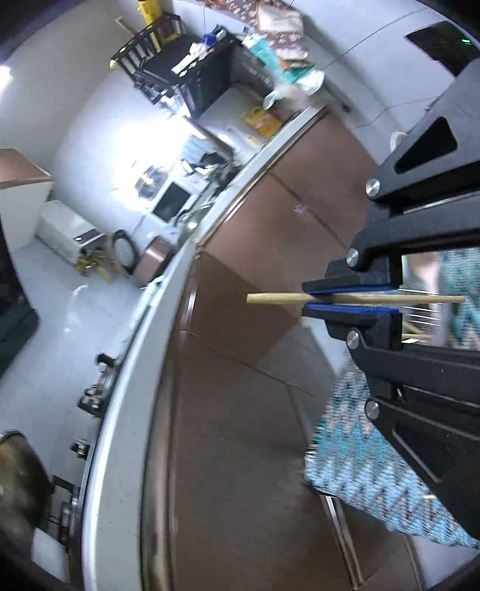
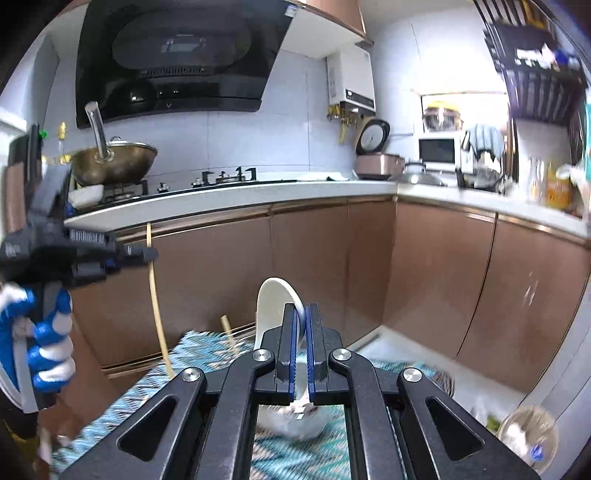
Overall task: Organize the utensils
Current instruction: 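Lower chopstick and spoon into the wire holder and open both tools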
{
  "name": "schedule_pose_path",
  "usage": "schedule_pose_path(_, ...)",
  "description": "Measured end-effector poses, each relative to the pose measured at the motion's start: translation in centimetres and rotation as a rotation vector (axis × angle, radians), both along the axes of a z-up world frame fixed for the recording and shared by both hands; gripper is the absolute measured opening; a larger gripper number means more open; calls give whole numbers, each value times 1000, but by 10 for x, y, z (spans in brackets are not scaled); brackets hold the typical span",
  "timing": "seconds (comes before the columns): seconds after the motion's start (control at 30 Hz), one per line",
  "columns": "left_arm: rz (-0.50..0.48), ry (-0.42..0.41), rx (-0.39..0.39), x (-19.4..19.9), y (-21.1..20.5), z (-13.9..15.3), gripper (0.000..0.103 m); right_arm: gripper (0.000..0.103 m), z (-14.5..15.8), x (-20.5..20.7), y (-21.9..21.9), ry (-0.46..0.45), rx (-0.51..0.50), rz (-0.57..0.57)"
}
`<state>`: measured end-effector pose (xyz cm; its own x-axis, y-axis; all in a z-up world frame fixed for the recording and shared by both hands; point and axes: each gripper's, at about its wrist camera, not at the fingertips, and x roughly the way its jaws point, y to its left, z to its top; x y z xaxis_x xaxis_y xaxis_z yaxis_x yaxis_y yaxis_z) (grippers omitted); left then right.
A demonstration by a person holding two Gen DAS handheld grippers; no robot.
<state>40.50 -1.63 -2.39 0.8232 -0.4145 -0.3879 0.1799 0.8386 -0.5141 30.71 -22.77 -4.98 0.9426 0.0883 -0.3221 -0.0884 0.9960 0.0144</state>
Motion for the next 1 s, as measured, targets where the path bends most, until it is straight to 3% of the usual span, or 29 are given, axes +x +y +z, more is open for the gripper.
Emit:
schedule_pose_path(0.17,58,-59,60,16,-33,-14,5,4,-19,32,3,1,-53,-28)
schedule_pose_path(0.4,96,-113,202,25,-80,-65,5,5,-54,56,5,14,-79,-38)
schedule_pose_path(0.6,82,-111,238,18,-87,-98,7,6,-84,56,11,51,-70,-3)
schedule_pose_path(0.67,81,-108,242,15,-85,-99,7,9,-88,52,11,53,-65,3)
schedule_pose_path(0.77,85,-122,254,5,-78,-94,13,22,-82,43,8,37,-48,-6)
schedule_pose_path(0.83,91,-131,249,-5,-71,-86,33,31,-77,36,6,27,-38,-19)
schedule_pose_path(1.0,110,-156,263,-33,-54,-66,36,39,-66,17,2,22,-21,-52)
